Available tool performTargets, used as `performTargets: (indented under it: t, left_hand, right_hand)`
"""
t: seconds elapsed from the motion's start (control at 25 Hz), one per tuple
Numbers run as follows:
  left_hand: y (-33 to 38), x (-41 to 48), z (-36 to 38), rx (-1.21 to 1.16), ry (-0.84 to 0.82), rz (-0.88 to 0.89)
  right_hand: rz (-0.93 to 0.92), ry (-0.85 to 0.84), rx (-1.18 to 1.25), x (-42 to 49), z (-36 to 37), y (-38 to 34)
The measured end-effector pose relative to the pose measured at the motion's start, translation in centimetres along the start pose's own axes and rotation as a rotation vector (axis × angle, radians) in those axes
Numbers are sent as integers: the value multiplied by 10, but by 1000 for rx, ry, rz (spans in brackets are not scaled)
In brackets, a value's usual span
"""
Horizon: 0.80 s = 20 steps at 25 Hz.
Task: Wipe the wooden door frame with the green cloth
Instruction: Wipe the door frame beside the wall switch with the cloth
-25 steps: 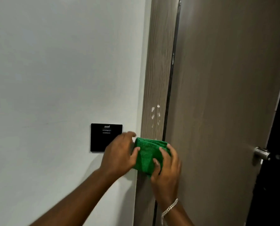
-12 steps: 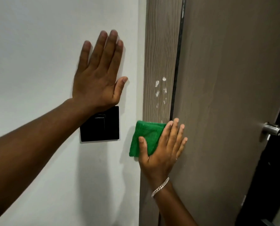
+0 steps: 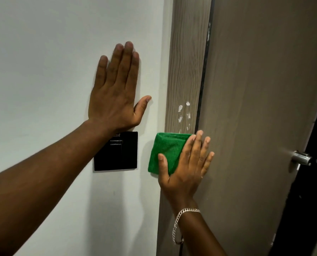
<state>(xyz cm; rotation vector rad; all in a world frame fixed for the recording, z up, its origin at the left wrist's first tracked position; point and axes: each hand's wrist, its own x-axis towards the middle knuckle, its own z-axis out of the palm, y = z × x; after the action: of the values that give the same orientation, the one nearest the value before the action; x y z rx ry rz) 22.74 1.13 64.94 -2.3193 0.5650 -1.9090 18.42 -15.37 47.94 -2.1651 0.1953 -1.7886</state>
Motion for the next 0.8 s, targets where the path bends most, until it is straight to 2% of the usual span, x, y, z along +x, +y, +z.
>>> performTargets:
  t: [0.08,0.16,0.24,0.36,0.4,0.56,0.68,0.72,0.8]
  left_hand:
    - [3,1,-1,-20,14,-104]
    - [4,2,-2,-32,17,-154]
    - [4,4,-2,-28,11,-147]
    - [4,2,-4,-24,-2,-121]
    - [4,1,-4,-19,-7,-109]
    - [4,2,-4,-3,-4,-86]
    - [2,2,-4,-13,-4,-83]
    - [2,1,-3,-13,1,-86]
    - [3,1,-3,-14,11,-96]
  right_hand:
    - [-65,-29,19,-8,-3,12]
    - [25,8,54,2,-1,10]
    - [99,40,65,16,1,-3]
    - [-90,14,28,5,-3,7]
    - [-89,3,48,2,-5,13]
    - [89,48,84,30,-3,-4]
    - [-124,15,12,15,-6,1]
    - [-139,2,28,10,-8,8]
    - [-34,24,64,23,-7,12]
